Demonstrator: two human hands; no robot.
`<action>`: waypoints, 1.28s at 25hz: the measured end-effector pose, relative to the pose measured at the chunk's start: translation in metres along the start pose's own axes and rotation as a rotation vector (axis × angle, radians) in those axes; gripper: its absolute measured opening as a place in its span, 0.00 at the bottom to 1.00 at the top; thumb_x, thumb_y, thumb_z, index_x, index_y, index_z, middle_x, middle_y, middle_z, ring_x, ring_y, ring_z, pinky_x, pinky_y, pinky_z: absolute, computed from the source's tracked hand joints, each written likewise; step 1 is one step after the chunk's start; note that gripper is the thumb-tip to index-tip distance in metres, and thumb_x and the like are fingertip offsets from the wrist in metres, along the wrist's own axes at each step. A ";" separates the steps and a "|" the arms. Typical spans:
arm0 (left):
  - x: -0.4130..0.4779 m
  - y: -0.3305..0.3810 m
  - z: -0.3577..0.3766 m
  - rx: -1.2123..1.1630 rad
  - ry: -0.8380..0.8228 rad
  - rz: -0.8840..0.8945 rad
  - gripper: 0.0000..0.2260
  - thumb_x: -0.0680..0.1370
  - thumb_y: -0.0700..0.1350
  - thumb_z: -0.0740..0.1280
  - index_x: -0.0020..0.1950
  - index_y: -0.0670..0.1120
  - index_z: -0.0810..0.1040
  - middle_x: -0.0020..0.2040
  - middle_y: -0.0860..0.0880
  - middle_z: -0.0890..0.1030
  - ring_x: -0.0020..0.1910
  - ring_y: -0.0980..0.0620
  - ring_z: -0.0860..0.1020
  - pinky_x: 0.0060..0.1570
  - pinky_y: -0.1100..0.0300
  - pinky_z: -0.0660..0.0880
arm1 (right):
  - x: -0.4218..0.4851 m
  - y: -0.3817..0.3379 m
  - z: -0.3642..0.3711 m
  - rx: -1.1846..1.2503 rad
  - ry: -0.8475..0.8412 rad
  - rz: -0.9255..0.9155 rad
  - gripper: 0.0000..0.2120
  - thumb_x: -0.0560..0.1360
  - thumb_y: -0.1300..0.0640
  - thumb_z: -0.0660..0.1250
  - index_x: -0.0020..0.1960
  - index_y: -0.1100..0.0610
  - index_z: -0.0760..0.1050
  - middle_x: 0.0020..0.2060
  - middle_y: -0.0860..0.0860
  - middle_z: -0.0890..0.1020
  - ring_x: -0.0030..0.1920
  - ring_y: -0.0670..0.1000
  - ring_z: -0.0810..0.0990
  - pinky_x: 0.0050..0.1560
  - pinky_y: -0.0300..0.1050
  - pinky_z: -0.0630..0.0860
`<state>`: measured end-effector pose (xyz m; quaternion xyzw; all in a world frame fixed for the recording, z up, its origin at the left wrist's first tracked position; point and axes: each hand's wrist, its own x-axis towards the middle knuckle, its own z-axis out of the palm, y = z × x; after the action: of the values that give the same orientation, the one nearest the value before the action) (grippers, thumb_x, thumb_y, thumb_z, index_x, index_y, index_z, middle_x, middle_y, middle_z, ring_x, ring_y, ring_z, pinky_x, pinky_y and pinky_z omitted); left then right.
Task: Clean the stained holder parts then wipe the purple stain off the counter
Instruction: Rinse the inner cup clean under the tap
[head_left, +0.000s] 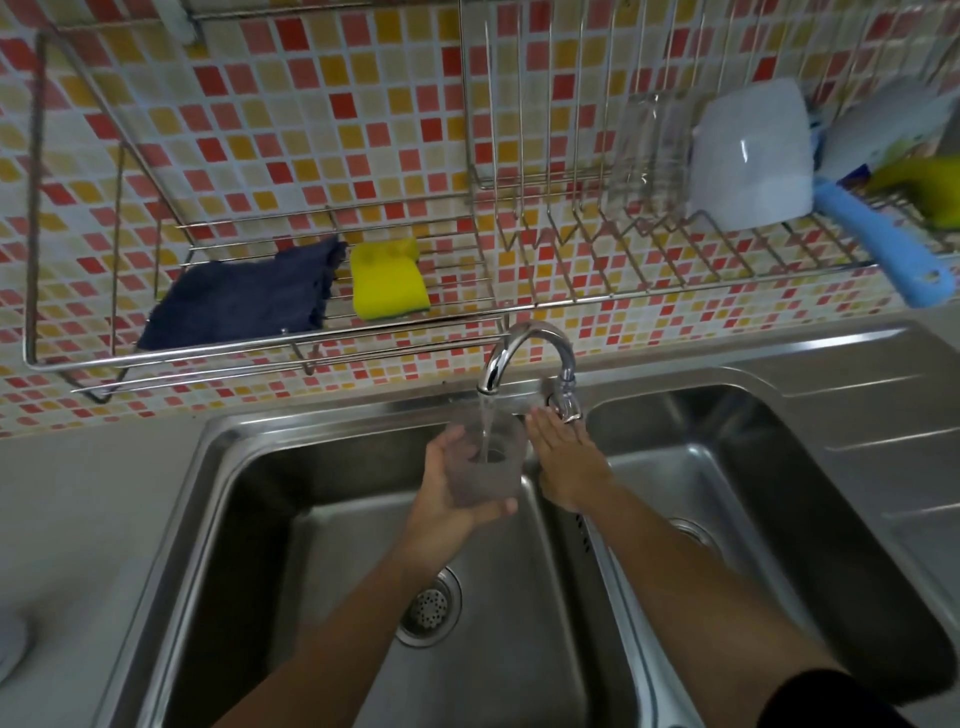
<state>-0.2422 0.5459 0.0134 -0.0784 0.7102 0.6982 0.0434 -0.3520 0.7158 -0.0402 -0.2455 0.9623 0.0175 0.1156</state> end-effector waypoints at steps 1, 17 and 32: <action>0.000 0.000 0.001 -0.009 0.002 0.005 0.41 0.61 0.37 0.78 0.67 0.55 0.62 0.63 0.47 0.74 0.61 0.49 0.75 0.58 0.48 0.76 | -0.001 0.001 0.001 0.000 0.009 0.001 0.31 0.80 0.46 0.45 0.74 0.58 0.34 0.75 0.53 0.36 0.74 0.52 0.33 0.73 0.55 0.37; 0.002 -0.011 -0.005 0.270 0.166 -0.073 0.36 0.60 0.44 0.80 0.63 0.53 0.66 0.56 0.48 0.73 0.56 0.50 0.75 0.50 0.58 0.77 | -0.095 -0.012 0.059 0.319 0.147 0.234 0.35 0.77 0.53 0.54 0.71 0.54 0.31 0.73 0.50 0.36 0.75 0.52 0.37 0.70 0.52 0.40; 0.006 0.008 -0.004 0.665 0.145 0.037 0.32 0.59 0.55 0.79 0.61 0.51 0.75 0.54 0.53 0.77 0.54 0.54 0.76 0.52 0.64 0.71 | -0.097 -0.011 0.060 0.319 0.130 0.241 0.42 0.72 0.54 0.60 0.75 0.56 0.37 0.76 0.50 0.40 0.75 0.50 0.37 0.73 0.47 0.46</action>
<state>-0.2496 0.5416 0.0201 -0.0966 0.9015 0.4218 0.0032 -0.2515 0.7574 -0.0758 -0.1080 0.9807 -0.1374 0.0877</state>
